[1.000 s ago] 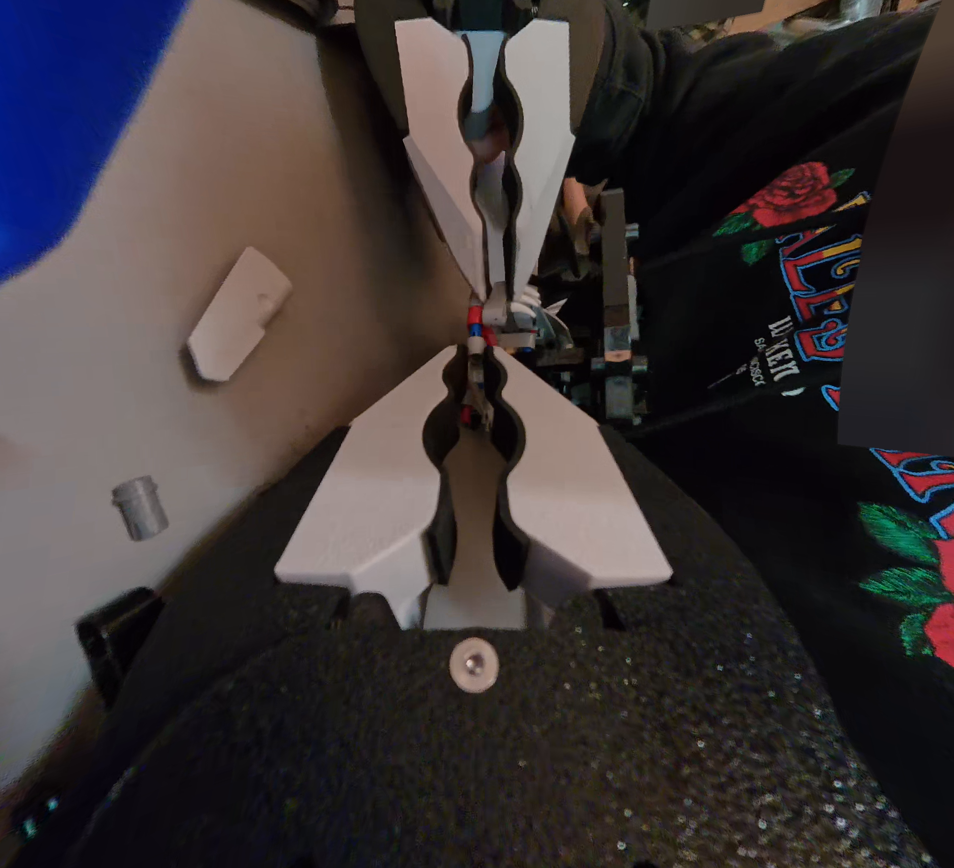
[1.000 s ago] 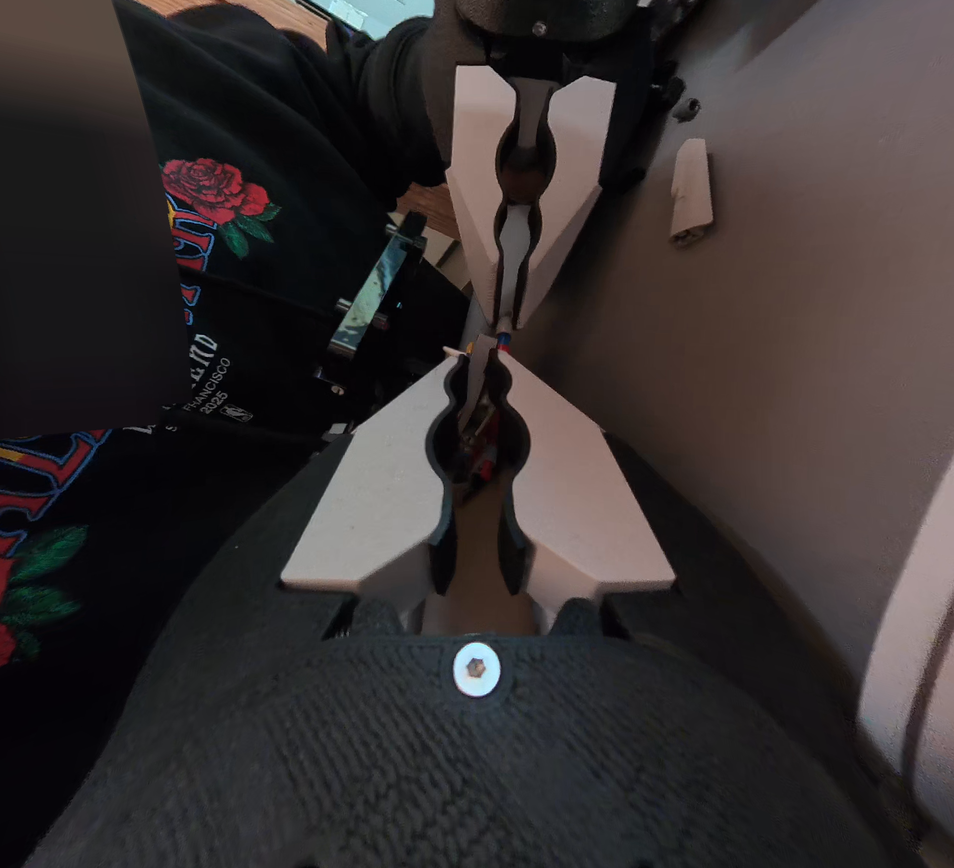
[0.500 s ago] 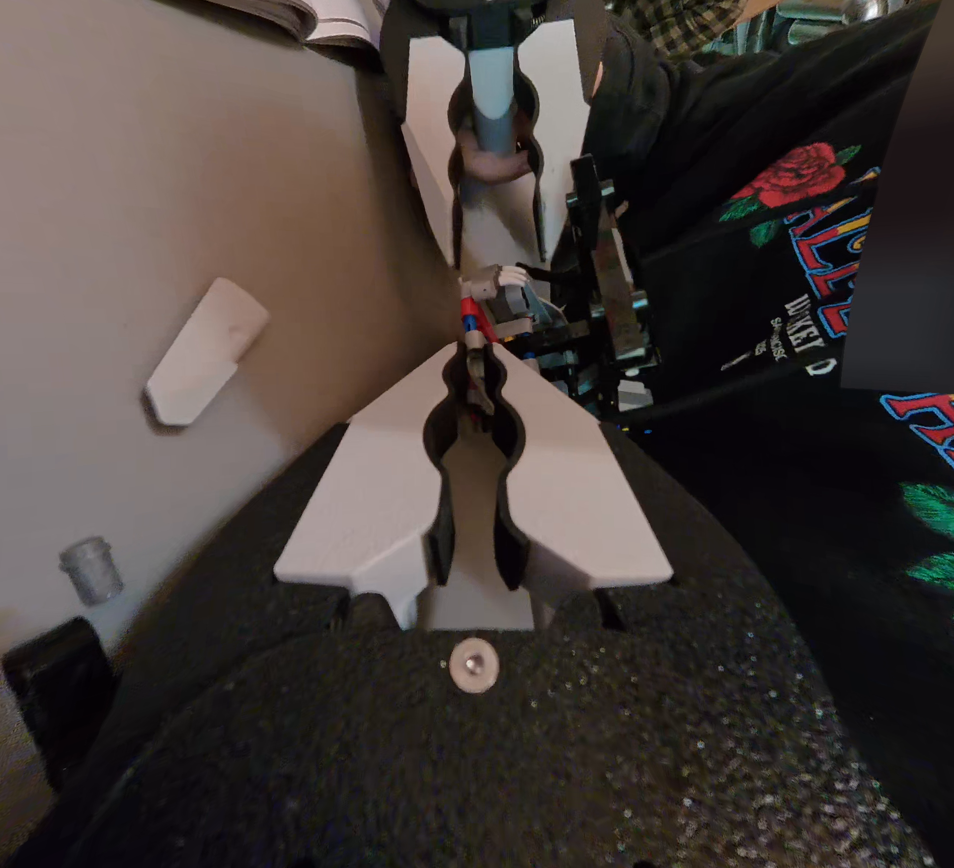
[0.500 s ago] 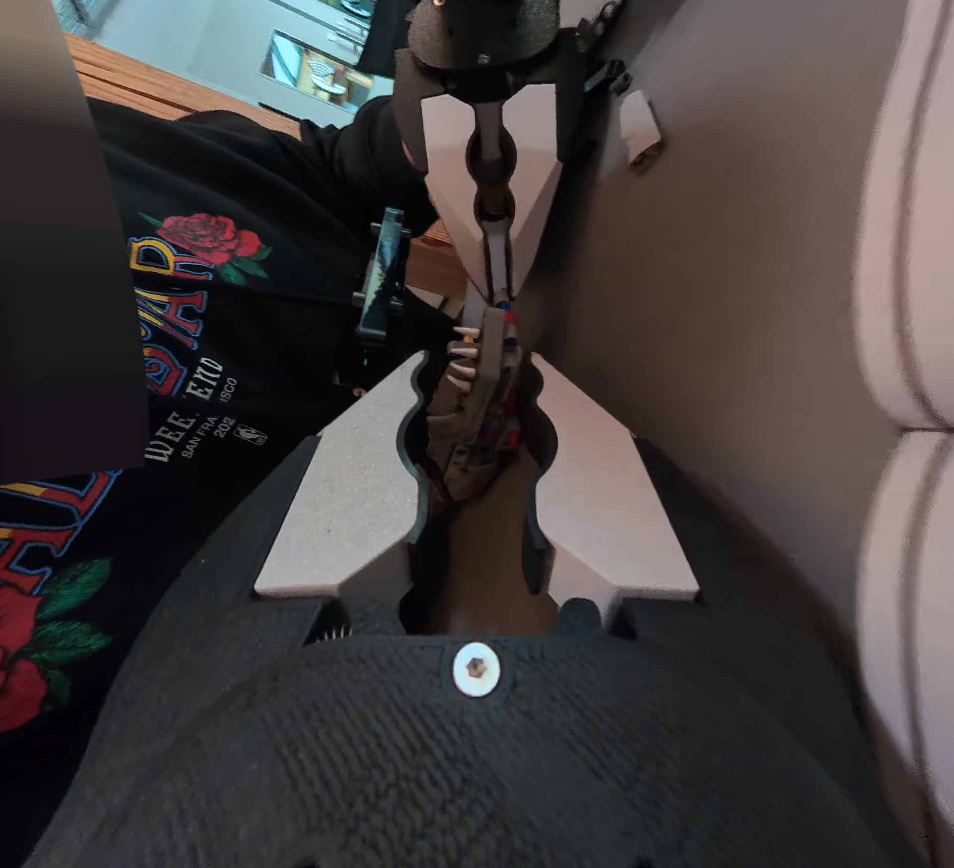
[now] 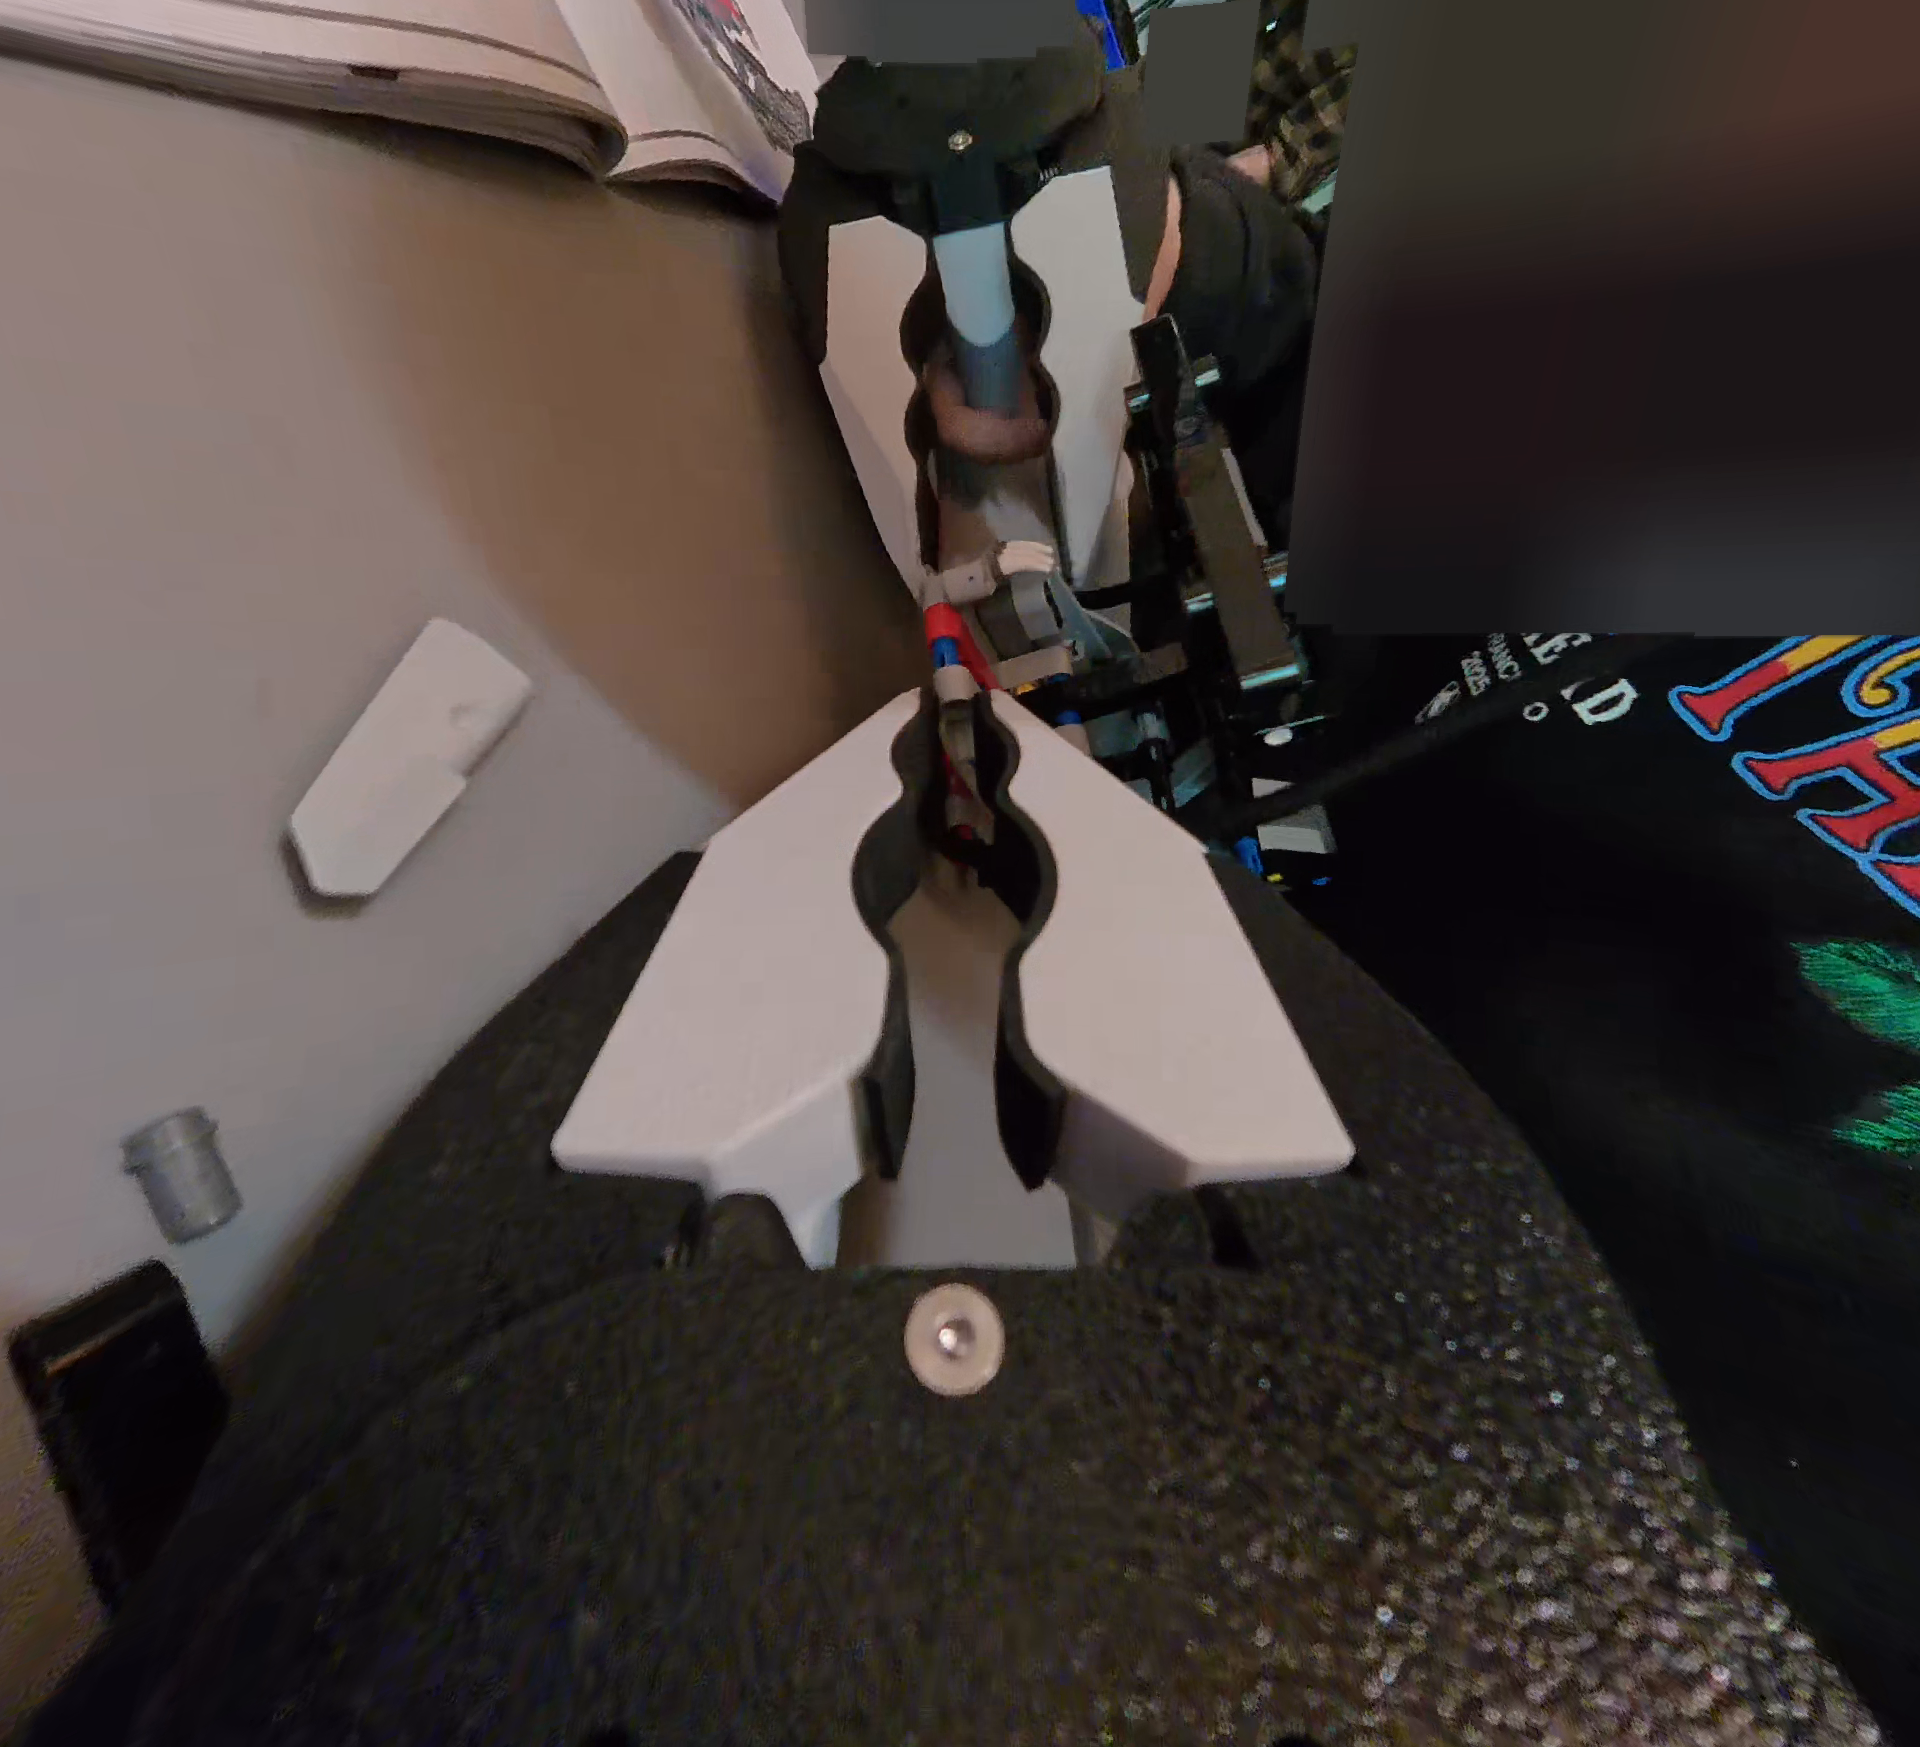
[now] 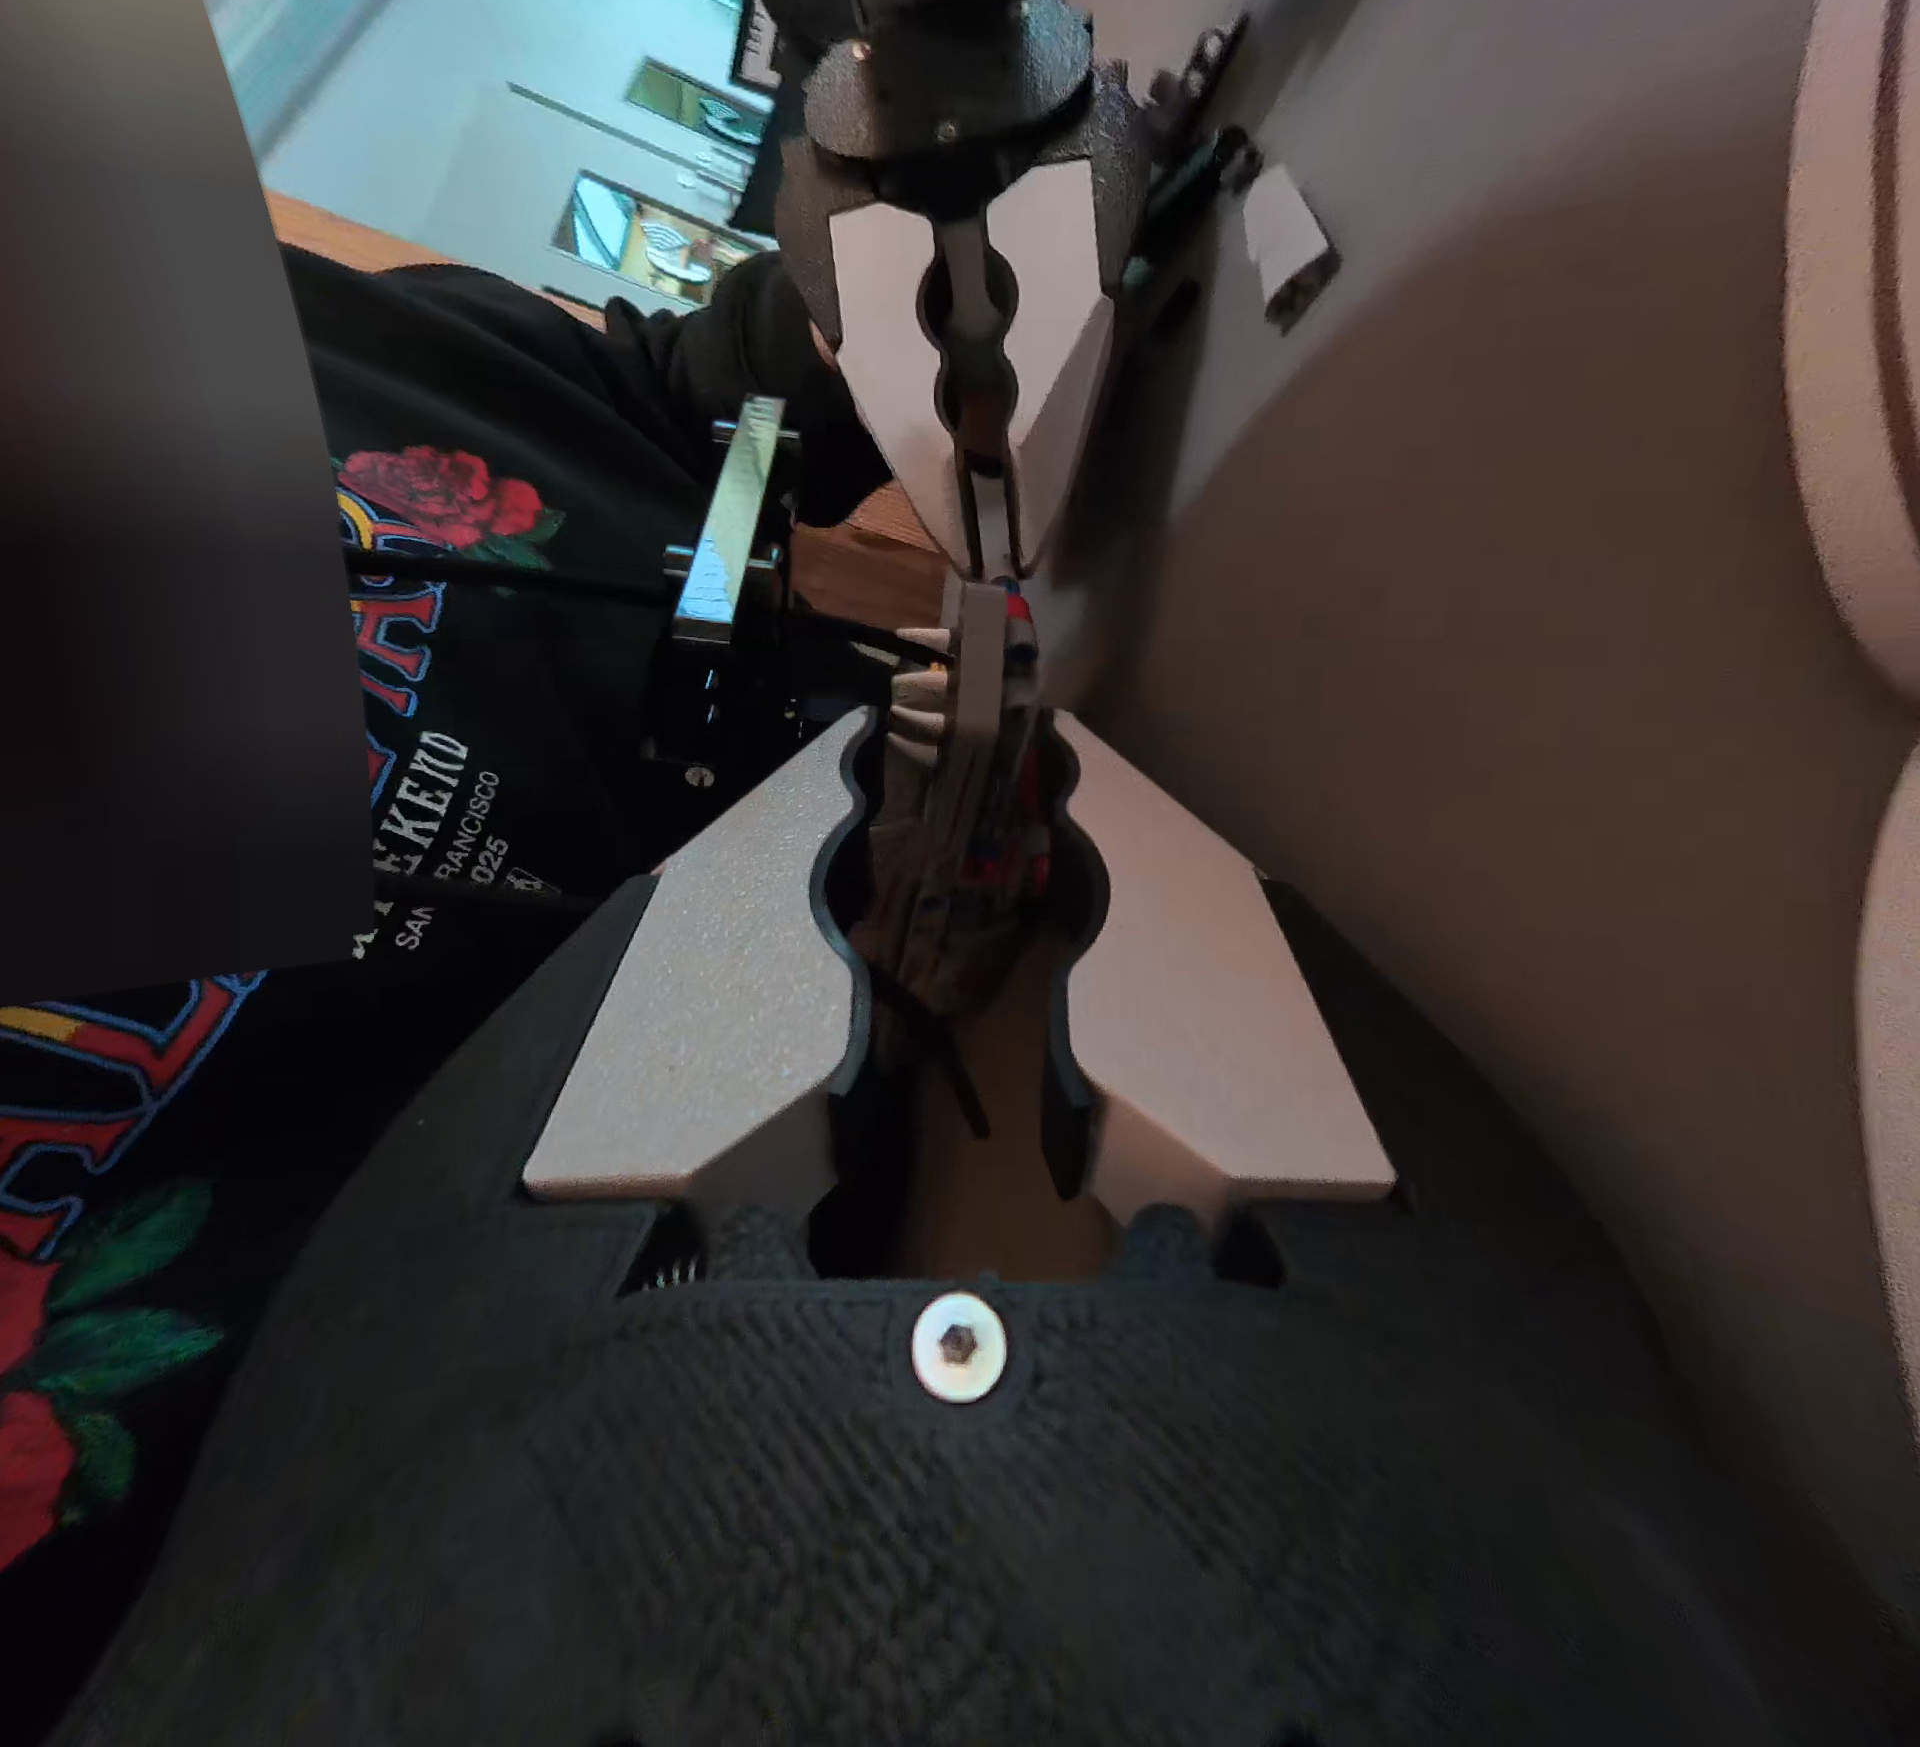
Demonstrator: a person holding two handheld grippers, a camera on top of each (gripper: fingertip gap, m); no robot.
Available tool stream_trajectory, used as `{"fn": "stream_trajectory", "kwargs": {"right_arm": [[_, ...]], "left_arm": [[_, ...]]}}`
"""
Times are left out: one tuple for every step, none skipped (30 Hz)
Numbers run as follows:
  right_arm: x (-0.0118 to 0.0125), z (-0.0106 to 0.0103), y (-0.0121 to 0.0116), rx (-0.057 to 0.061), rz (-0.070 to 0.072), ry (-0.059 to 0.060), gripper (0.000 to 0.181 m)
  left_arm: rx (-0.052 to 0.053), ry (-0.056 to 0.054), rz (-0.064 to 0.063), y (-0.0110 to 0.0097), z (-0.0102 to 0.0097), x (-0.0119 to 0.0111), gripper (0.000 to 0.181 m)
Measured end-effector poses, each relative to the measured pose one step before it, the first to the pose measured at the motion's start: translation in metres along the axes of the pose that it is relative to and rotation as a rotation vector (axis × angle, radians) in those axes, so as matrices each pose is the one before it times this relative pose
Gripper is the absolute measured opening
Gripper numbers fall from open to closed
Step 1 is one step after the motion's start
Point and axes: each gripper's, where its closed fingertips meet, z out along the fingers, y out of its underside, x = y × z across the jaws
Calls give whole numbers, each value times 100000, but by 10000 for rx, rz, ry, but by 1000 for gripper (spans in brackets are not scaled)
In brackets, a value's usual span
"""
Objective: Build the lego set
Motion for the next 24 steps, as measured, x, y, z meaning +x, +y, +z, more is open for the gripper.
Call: {"fn": "stream_trajectory", "kwargs": {"right_arm": [[-63,69,-77,-3,-75,-130,28],[-71,54,-1,-67,-40,-60,28],[-21,41,-12,-40,-169,33,28],[3,62,71,-85,-148,46,28],[-15,150,174,-146,-124,31,30],[-39,230,241,-179,-143,13,31],[-10,159,68,-58,-113,37,32],[-14,7,-140,93,-106,24,30],[-40,-69,-147,129,-91,27,30],[-51,-74,-73,96,-106,32,29],[-89,-41,0,59,-115,23,29],[-34,-39,1,57,-47,32,29],[32,-9,-35,101,11,61,29],[7,-11,-90,173,44,47,29],[14,-40,-70,182,30,55,29],[23,-52,-29,147,53,55,29],[-2,-58,-5,144,96,17,29],[29,-69,-43,123,102,9,28],[-5,-58,-75,130,46,6,28],[-8,-60,-96,100,-23,13,27],[32,-15,-97,48,-42,44,27],[-5,52,-18,-44,-51,29,28],[-22,65,52,-68,-37,15,28],[1,34,24,-39,39,-26,28]], "left_arm": [[2,-33,102,-53,8,-15,4],[1,30,20,-29,-31,40,4],[75,17,19,-89,-52,30,4],[70,-17,99,-59,-26,56,4],[43,-43,125,-31,-5,41,4],[48,-20,83,-52,-9,33,4],[54,1,54,-70,-40,34,4],[75,-10,61,-78,-77,29,4],[97,-15,29,-106,-72,7,3],[48,3,-4,-53,-31,2,3],[-7,32,11,7,2,49,3],[-27,20,-8,30,32,16,3],[-10,-1,-36,0,3,-31,3],[-3,7,-43,1,-12,-25,3],[1,11,-33,-15,-13,-9,3],[0,2,1,0,0,1,3],[-1,0,18,3,11,15,3],[-1,5,1,-5,12,5,3],[7,22,-14,-25,-6,17,3],[15,16,-13,-36,0,8,3],[5,-25,3,-27,17,-35,3],[-40,2,26,33,43,9,3],[-58,36,19,39,27,48,3],[-22,26,-16,-7,16,6,3]]}}
